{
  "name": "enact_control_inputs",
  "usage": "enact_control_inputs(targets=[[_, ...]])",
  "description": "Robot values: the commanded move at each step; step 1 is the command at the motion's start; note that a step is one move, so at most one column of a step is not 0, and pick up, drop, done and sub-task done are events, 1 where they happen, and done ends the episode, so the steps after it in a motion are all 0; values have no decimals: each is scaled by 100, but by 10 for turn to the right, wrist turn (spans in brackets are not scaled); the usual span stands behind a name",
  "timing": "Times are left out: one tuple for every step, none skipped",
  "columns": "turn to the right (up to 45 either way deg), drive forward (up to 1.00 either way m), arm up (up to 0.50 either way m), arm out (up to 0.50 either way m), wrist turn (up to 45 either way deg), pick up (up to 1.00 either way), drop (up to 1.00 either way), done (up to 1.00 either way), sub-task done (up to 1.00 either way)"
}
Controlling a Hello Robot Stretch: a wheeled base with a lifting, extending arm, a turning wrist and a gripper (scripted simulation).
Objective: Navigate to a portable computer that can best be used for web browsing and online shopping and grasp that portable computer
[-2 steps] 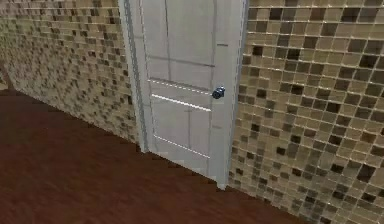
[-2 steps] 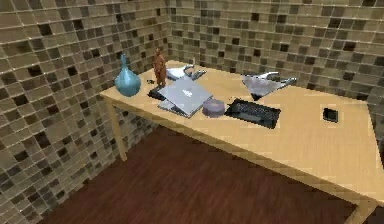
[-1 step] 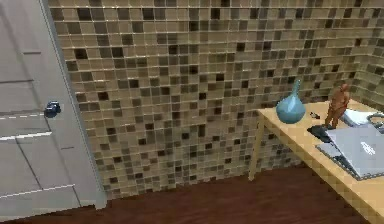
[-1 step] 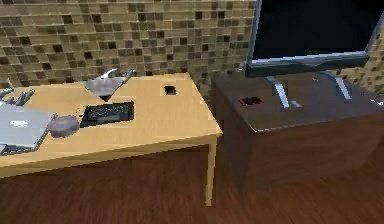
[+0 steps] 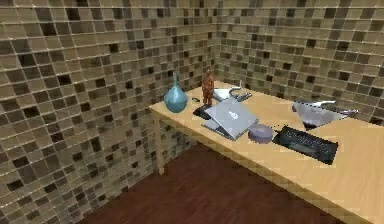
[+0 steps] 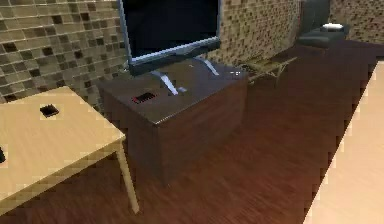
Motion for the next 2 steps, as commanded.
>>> enact_control_inputs(targets=[[0,60,0,0,0,0,0,0,0],[-450,0,0,0,0,0,0,0,0]])
